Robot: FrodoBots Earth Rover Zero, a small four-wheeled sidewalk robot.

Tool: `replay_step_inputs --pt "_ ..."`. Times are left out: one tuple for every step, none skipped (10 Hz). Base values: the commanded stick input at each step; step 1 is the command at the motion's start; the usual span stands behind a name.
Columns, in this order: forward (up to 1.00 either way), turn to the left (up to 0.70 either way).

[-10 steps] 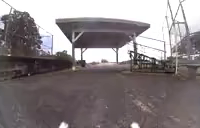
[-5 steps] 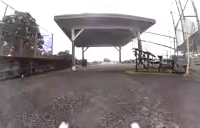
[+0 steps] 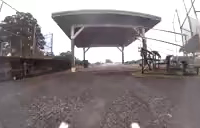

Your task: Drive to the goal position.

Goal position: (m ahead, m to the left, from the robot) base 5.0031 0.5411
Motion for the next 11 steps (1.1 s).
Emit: replay_step_inputs --pt "1.0 0.0" --pt "1.0 0.0" --pt "1.0 0.0" --pt "1.0 0.0" --pt "1.0 0.0" --pt "1.0 0.0" --pt "1.0 0.0" --pt "1.0 0.0" --pt "1.0 0.0" --pt "1.0 0.0" --pt "1.0 0.0"
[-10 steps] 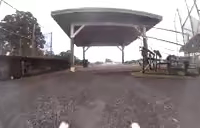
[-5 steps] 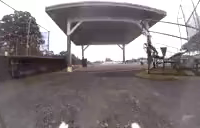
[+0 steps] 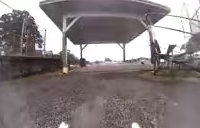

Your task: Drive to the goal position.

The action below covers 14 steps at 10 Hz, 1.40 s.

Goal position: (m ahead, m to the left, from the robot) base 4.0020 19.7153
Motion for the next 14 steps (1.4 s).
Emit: replay_step_inputs --pt "1.0 0.0" --pt "1.0 0.0" --pt "0.93 0.0" --pt "0.85 0.0" --pt "0.85 0.0" --pt "0.85 0.0" --pt "0.85 0.0" --pt "0.85 0.0" --pt "0.85 0.0" --pt "0.85 0.0" --pt "0.85 0.0" --pt "0.85 0.0" --pt "0.85 0.0" --pt "0.85 0.0"
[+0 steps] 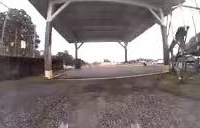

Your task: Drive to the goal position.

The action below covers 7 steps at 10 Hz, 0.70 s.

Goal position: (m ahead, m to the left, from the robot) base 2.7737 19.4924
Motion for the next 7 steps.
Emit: replay_step_inputs --pt "0.85 0.0" --pt "0.85 0.0" --pt "0.85 0.0" --pt "0.85 0.0" --pt "0.85 0.0" --pt "0.85 0.0" --pt "0.85 0.0"
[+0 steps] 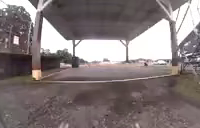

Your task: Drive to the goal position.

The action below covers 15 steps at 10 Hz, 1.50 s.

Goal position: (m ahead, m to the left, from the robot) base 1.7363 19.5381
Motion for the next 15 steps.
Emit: replay_step_inputs --pt "0.85 0.0" --pt "0.85 0.0" --pt "0.85 0.0" --pt "0.85 0.0" --pt "0.85 0.0" --pt "0.85 0.0" --pt "0.83 0.0" --pt "0.71 0.0" --pt "0.7 0.0" --pt "0.7 0.0" --pt "0.7 0.0" --pt "0.7 0.0" --pt "0.7 0.0" --pt "0.7 0.0" --pt "0.7 0.0"
